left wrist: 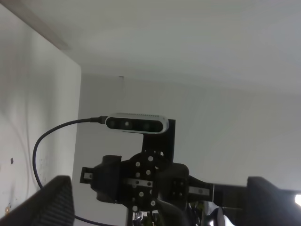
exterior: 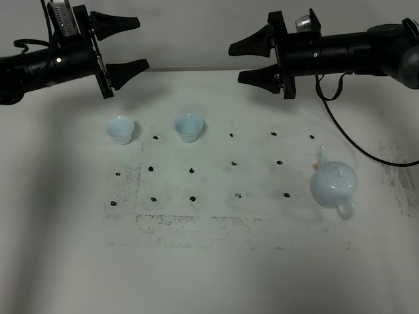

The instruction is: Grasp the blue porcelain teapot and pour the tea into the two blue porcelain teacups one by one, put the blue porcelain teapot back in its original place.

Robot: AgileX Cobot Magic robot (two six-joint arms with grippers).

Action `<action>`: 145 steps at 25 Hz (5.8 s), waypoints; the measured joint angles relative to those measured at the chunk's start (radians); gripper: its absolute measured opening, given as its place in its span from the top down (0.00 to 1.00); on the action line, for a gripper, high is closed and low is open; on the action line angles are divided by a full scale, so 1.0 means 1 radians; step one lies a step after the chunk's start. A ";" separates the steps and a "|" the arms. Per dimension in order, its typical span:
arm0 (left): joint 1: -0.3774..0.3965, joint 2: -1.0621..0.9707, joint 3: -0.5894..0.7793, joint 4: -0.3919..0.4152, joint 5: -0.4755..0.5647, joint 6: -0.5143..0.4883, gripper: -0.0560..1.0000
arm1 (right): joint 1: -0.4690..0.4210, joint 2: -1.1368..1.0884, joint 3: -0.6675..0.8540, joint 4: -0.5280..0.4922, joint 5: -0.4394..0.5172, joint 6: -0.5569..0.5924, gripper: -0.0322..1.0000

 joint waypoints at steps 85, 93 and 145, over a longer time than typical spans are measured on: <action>-0.054 -2.445 1.367 1.660 -0.135 -0.394 0.38 | -0.234 -0.304 -0.098 -0.339 0.030 -0.265 0.39; -0.054 -2.459 1.376 1.660 -0.127 -0.395 0.38 | -0.234 -0.304 -0.098 -0.395 0.030 -0.265 0.39; -0.054 -2.459 1.376 1.660 -0.126 -0.414 0.38 | 0.166 -0.964 0.786 -1.622 0.034 0.525 0.39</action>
